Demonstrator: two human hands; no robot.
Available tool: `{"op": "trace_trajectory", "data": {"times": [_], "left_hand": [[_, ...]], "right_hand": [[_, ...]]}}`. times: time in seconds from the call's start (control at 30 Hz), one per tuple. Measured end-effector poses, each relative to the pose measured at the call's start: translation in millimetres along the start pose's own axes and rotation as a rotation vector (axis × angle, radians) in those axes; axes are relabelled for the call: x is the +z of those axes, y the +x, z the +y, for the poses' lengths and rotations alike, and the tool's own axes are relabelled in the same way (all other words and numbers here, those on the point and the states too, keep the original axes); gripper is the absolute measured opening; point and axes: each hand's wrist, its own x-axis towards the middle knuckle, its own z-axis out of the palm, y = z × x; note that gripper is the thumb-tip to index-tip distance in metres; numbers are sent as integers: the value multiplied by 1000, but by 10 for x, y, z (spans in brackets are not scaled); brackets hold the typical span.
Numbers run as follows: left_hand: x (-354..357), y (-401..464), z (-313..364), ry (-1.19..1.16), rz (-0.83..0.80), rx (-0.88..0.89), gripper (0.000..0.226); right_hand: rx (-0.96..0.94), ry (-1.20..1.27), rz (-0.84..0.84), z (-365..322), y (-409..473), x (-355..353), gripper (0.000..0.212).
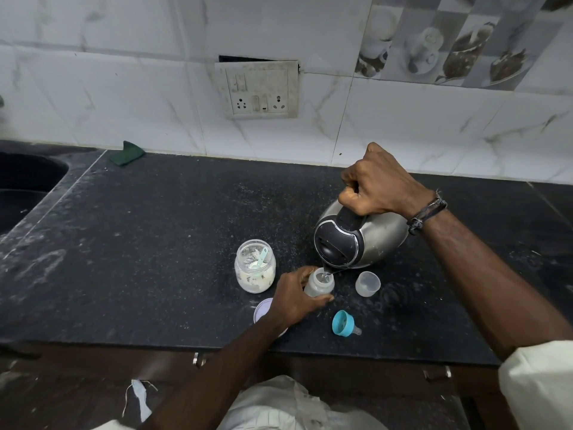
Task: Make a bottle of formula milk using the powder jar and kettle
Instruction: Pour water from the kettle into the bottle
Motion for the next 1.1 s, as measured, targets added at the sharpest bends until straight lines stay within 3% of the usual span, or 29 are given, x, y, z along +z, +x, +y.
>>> {"op": "trace_trajectory", "data": {"times": [1.1], "left_hand": [[-8,4,13,-4,0,7,68]], "right_hand": [[-42,-42,-7,-11,34,-26,25]]}}
